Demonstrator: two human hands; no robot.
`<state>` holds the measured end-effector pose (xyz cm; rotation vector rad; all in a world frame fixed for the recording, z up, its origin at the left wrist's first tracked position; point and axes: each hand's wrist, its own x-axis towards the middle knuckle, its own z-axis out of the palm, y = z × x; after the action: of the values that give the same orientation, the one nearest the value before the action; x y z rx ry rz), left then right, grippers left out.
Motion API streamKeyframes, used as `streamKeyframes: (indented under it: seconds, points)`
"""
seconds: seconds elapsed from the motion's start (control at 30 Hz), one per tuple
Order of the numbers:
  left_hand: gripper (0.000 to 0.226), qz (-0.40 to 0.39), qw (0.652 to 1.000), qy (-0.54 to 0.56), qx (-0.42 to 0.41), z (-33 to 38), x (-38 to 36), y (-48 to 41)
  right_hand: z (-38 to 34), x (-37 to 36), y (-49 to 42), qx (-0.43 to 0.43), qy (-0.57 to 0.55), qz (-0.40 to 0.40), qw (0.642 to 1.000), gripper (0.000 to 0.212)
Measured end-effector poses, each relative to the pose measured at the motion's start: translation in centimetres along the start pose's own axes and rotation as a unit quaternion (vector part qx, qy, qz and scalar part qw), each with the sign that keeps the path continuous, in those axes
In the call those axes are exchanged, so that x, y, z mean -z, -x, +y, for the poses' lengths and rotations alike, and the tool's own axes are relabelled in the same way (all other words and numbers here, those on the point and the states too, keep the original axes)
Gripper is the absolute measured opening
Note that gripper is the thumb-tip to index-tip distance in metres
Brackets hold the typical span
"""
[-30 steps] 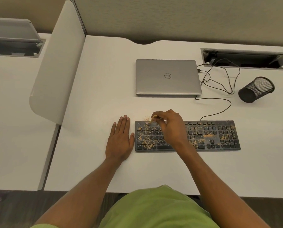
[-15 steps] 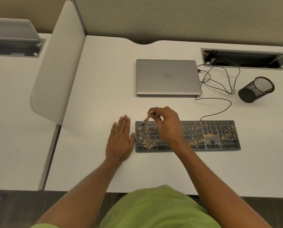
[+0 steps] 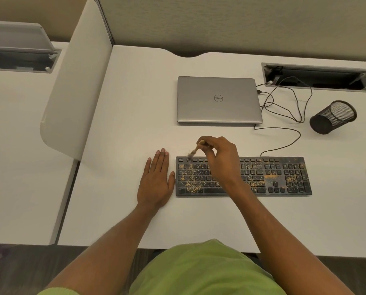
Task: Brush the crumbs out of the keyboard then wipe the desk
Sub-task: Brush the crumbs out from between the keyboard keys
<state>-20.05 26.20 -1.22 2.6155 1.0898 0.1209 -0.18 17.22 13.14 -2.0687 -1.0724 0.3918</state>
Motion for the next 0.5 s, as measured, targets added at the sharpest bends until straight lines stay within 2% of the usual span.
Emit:
streamKeyframes:
  seconds: [0.2,0.4,0.5]
  points:
    - [0.071,0.001,1.0,0.003,0.002,-0.09,-0.12,0.0,0.02,0.25,0.81,-0.016,-0.019,-0.004,1.0,0.014]
    - [0.07,-0.003,1.0,-0.006,0.0,-0.08,-0.11,0.0,-0.66,0.56,0.7,-0.029,-0.068,0.041,0.996,0.015]
    - [0.071,-0.006,1.0,-0.005,0.002,-0.07,-0.12,-0.02,-0.36,0.37,1.02,-0.039,-0.067,0.03,0.996,0.015]
